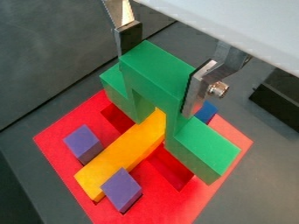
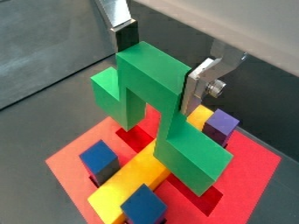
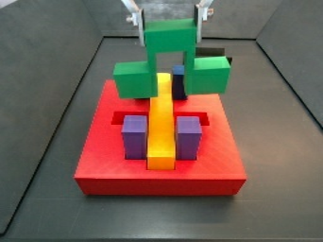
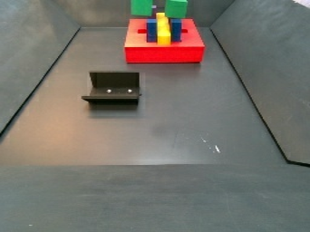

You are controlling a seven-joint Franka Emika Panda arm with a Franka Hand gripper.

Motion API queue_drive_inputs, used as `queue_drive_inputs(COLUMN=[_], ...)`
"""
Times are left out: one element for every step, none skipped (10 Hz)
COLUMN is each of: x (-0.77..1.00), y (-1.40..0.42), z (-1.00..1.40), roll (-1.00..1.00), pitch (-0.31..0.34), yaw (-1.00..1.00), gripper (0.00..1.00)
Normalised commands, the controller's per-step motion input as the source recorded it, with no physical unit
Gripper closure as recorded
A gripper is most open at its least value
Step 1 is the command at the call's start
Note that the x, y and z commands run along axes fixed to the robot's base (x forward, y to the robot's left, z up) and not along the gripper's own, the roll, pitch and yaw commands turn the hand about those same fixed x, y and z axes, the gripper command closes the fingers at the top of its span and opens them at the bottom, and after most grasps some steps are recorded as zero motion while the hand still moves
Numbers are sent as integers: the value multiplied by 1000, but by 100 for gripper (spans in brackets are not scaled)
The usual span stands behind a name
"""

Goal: Pick up the green object. Move up. Place the green object on the fixture. Regrasp the green object. Move to above the board. Insert the green object.
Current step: Insert the green object.

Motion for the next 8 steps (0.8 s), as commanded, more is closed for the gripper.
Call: queue_drive_inputs(x=[-114, -74, -46, -49, -63, -80, -63, -94], y=[0, 0, -6, -34, -66, -106, -83, -80], z=[-249, -306, -291, -166, -143, -163, -163, -209], roll=[119, 114, 103, 50, 13, 1, 0, 0], pitch=[-34, -30, -3, 0, 0, 0, 0, 0], yaw=[146, 109, 69, 37, 43, 49, 60, 57], gripper=[100, 100, 100, 100, 100, 100, 100, 100])
